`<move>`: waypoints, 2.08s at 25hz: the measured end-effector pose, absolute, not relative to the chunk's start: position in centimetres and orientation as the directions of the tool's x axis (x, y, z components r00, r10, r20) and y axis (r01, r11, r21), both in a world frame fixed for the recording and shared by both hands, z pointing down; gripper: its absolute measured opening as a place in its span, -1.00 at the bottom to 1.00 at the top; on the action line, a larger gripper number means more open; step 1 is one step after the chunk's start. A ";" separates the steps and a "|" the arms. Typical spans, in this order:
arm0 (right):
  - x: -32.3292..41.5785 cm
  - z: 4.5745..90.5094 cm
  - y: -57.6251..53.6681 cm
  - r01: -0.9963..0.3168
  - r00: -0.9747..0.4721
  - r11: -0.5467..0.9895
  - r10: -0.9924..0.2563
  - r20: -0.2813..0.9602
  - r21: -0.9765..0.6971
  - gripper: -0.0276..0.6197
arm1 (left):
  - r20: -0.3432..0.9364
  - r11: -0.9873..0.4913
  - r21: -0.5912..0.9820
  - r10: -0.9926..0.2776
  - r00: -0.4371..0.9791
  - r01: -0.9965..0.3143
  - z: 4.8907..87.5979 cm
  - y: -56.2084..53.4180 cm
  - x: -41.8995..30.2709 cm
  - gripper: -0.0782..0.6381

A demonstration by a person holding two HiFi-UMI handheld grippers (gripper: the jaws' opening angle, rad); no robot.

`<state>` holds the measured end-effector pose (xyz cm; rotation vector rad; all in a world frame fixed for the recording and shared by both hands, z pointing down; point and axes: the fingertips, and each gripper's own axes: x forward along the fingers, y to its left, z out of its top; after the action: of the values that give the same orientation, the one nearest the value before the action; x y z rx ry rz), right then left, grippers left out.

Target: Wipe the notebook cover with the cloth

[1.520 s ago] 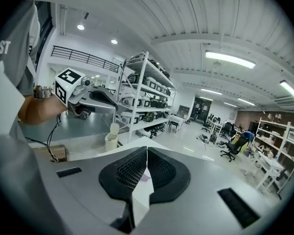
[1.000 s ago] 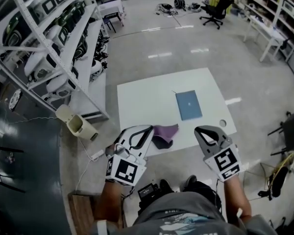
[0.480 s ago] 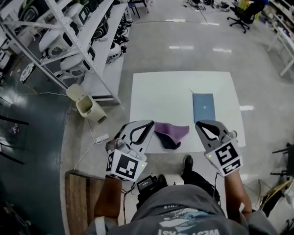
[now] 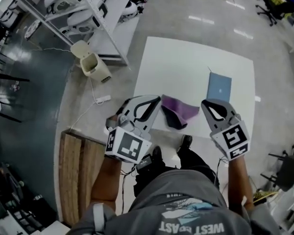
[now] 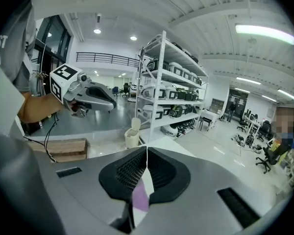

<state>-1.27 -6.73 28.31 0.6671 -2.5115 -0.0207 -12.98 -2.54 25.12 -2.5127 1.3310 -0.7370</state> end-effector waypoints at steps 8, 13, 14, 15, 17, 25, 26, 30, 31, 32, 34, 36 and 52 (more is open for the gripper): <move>-4.1 35.1 -7.6 -0.396 -0.736 0.916 -0.358 0.574 0.064 -0.82 | 0.391 -0.576 -0.315 -0.803 0.450 -0.754 30.7 -2.9 -14.2 -0.78; -5.6 39.8 -7.9 -0.369 -0.733 0.930 -0.290 0.615 -0.001 -0.82 | 0.434 -0.579 -0.260 -0.785 0.443 -0.772 34.2 -2.8 -14.6 -0.78; -5.9 40.9 -7.8 -0.361 -0.731 0.932 -0.273 0.625 -0.015 -0.82 | 0.442 -0.578 -0.248 -0.782 0.440 -0.777 35.0 -2.7 -14.7 -0.78; -6.2 42.1 -7.7 -0.355 -0.729 0.935 -0.257 0.634 -0.030 -0.82 | 0.448 -0.576 -0.238 -0.779 0.438 -0.782 35.8 -2.7 -14.9 -0.78; -6.7 44.3 -7.4 -0.341 -0.726 0.938 -0.222 0.650 -0.060 -0.82 | 0.458 -0.573 -0.219 -0.775 0.435 -0.790 37.2 -2.7 -15.1 -0.78; -7.5 50.6 -5.6 -0.293 -0.708 0.944 -0.110 0.697 -0.149 -0.62 | 0.492 -0.560 -0.160 -0.759 0.426 -0.813 41.4 -2.4 -15.1 -0.78; -7.5 51.3 -5.5 -0.290 -0.705 0.944 -0.099 0.703 -0.157 -0.59 | 0.495 -0.558 -0.153 -0.758 0.426 -0.816 41.9 -2.4 -15.1 -0.78; -7.4 54.3 -5.0 -0.278 -0.682 0.940 -0.051 0.729 -0.195 -0.40 | 0.506 -0.557 -0.123 -0.747 0.431 -0.821 43.7 -2.5 -14.5 -0.78; -7.4 55.1 -4.8 -0.276 -0.676 0.939 -0.037 0.736 -0.206 -0.32 | 0.508 -0.557 -0.116 -0.745 0.433 -0.822 44.1 -2.5 -14.4 -0.78; -7.4 55.8 -4.6 -0.273 -0.670 0.938 -0.025 0.742 -0.214 -0.28 | 0.510 -0.556 -0.110 -0.743 0.434 -0.824 44.4 -2.5 -14.3 -0.78; -7.4 57.0 -4.3 -0.265 -0.657 0.938 -0.007 0.754 -0.222 -0.21 | 0.515 -0.554 -0.103 -0.740 0.432 -0.826 44.9 -2.6 -14.1 -0.78; -7.2 58.1 -4.0 -0.257 -0.639 0.942 0.004 0.769 -0.218 -0.16 | 0.525 -0.557 -0.106 -0.735 0.429 -0.824 45.0 -2.7 -13.8 -0.78; -7.4 60.9 -4.8 -0.255 -0.591 0.955 -0.030 0.806 -0.152 -0.66 | 0.527 -0.567 -0.089 -0.725 0.444 -0.819 45.9 -3.7 -13.1 -0.77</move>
<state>-7.41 -4.77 60.86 0.2002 -2.1885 0.3142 -13.11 -3.73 45.90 -2.8173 1.5231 -0.8781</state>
